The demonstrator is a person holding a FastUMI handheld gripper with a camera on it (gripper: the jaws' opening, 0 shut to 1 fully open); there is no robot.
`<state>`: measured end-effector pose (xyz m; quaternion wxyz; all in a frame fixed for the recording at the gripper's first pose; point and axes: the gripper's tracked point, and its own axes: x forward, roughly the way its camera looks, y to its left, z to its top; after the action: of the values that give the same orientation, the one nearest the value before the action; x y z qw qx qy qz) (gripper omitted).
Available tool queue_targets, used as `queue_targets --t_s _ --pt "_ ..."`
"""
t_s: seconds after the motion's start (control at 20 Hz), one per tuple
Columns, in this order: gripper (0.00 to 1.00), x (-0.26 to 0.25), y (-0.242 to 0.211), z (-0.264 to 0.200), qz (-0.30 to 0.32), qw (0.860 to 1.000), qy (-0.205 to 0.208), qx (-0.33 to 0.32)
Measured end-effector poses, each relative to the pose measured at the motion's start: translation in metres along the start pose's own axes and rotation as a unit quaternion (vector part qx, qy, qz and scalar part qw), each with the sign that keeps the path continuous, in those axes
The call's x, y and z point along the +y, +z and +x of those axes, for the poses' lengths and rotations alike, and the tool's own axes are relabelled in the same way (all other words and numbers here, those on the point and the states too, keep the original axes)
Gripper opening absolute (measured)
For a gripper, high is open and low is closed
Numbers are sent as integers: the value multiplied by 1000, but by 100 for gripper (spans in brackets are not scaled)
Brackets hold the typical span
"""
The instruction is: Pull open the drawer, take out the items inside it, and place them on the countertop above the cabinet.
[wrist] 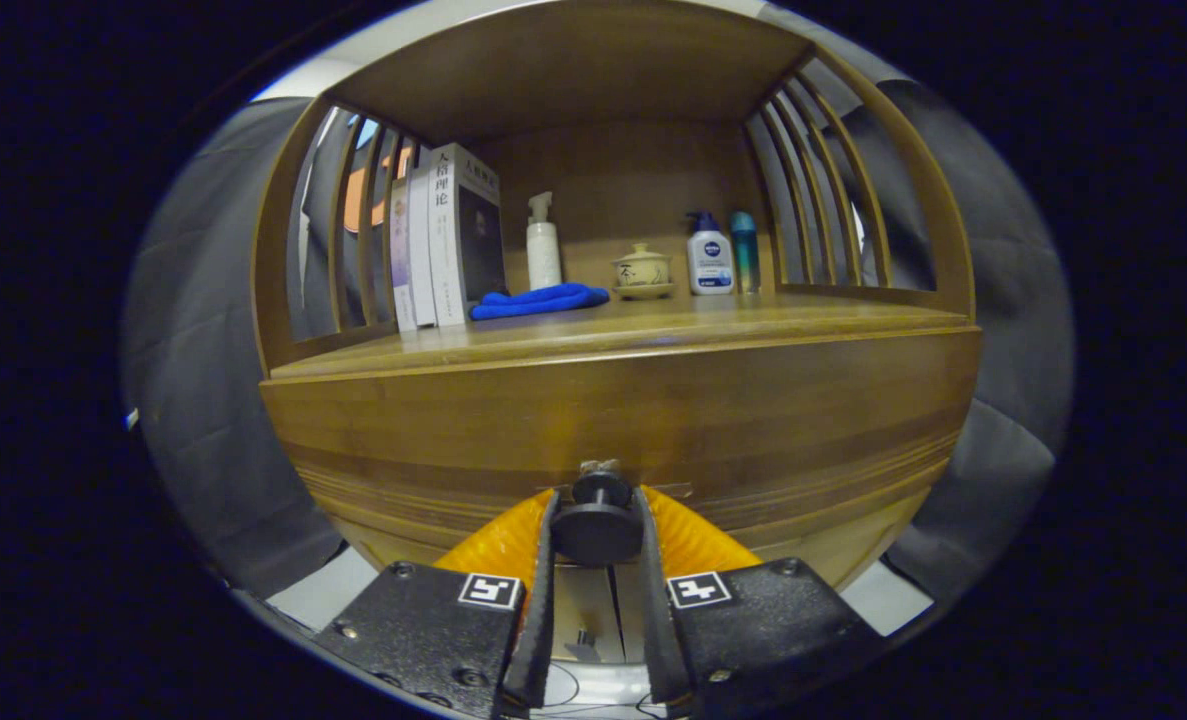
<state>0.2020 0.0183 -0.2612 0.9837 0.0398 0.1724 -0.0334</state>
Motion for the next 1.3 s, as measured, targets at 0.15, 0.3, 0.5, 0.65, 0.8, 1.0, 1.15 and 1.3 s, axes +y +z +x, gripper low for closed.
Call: queue_targets --t_s 0.15,0.3,0.5,0.65,0.8,1.0,1.15,1.3 --pt "38 -1 -1 -4 4 1000 -1 0" --pt "37 -1 0 -6 2 1000 5 1" --pt "37 -1 -4 -14 -2 1000 7 -3" --pt "37 0 -5 -23 -3 1000 10 -3" --pt "37 0 -5 -25 0 1000 14 1" --pt "37 -4 -9 -31 -9 1000 9 -3" --pt "37 -1 -10 -28 -5 1000 17 4" --pt "37 -4 -6 -20 -9 1000 19 10"
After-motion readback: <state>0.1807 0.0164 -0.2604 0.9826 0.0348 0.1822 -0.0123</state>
